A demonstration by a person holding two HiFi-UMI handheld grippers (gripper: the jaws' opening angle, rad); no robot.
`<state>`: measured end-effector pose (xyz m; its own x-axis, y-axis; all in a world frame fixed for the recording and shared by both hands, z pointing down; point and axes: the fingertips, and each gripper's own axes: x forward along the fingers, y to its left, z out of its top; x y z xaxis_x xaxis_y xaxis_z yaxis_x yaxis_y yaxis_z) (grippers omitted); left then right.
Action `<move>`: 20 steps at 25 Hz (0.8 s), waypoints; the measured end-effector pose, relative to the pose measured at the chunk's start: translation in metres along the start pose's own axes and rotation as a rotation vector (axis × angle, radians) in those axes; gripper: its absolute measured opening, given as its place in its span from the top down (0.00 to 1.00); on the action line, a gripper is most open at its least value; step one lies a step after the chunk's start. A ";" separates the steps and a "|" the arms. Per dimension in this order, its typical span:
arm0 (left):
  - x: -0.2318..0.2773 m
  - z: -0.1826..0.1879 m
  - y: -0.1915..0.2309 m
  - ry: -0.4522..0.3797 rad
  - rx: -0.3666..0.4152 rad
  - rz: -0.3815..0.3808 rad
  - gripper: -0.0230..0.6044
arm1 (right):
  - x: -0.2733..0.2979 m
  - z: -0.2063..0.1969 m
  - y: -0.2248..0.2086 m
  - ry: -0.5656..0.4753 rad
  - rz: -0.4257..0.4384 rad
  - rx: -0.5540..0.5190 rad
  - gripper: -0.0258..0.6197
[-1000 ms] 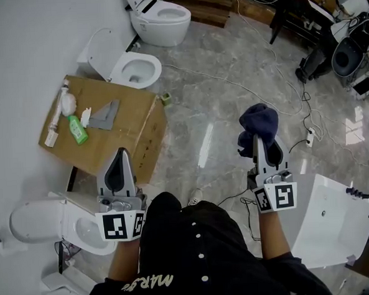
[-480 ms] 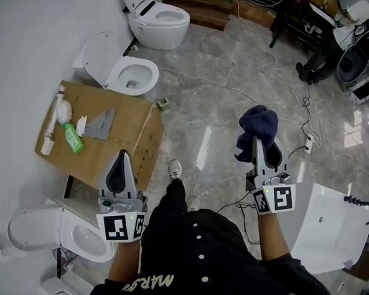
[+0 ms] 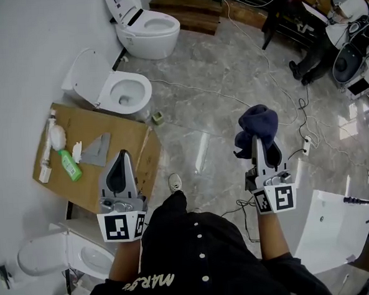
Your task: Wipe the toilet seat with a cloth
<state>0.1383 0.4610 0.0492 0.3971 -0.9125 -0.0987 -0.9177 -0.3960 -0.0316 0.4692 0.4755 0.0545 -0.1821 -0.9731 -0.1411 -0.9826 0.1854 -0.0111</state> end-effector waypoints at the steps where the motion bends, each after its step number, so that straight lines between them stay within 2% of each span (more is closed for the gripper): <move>1: 0.011 0.000 0.003 -0.001 0.002 -0.011 0.95 | 0.008 0.001 -0.002 -0.002 -0.002 -0.001 0.85; 12: 0.105 -0.005 0.047 -0.016 -0.012 -0.083 0.95 | 0.087 -0.008 -0.014 0.018 -0.077 -0.030 0.85; 20: 0.150 -0.012 0.068 -0.017 -0.008 -0.115 0.95 | 0.123 -0.018 -0.023 0.022 -0.124 -0.033 0.85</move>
<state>0.1358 0.2958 0.0446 0.4993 -0.8592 -0.1121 -0.8661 -0.4987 -0.0356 0.4689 0.3489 0.0550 -0.0595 -0.9911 -0.1187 -0.9982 0.0592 0.0059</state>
